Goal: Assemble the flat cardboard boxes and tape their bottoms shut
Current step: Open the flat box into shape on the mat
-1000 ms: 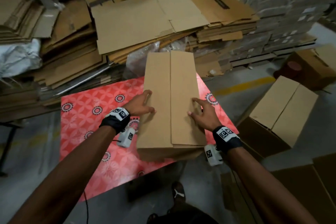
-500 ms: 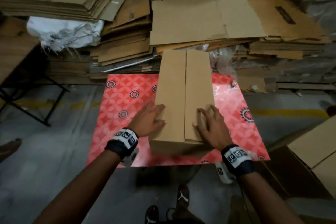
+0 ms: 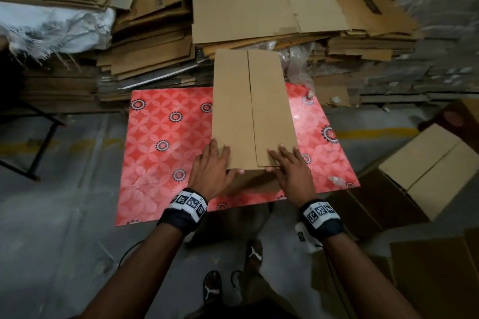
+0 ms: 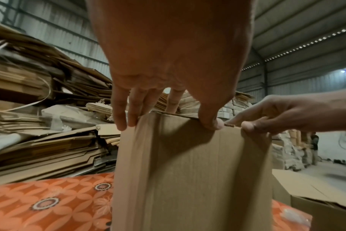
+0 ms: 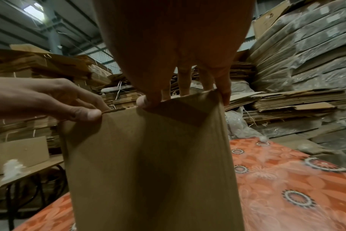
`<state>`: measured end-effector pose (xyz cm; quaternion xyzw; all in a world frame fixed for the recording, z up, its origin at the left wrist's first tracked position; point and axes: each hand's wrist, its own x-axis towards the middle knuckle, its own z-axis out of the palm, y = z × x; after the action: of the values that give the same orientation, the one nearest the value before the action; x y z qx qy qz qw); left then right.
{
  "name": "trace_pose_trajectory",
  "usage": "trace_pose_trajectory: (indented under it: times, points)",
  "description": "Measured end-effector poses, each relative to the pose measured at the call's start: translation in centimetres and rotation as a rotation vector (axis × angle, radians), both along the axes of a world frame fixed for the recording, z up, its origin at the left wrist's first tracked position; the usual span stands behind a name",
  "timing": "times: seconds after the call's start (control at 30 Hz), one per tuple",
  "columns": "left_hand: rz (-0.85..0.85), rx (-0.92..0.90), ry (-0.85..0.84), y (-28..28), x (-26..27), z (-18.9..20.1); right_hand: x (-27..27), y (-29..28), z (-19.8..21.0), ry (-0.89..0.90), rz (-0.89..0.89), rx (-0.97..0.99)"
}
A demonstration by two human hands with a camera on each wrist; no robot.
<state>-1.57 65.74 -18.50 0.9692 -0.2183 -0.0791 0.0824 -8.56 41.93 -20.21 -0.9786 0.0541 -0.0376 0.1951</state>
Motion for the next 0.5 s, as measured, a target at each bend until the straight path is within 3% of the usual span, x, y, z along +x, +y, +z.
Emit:
trace_pose_trajectory:
  times: [0.3,0.5]
  points:
    - [-0.037,0.017,-0.044,-0.1,-0.4,-0.4,-0.7,0.4,-0.5,-0.016,-0.025,0.011]
    - [0.029,-0.030,-0.054,-0.7,-1.0,-0.8,-0.6,-0.8,-0.3,-0.053,-0.018,0.086]
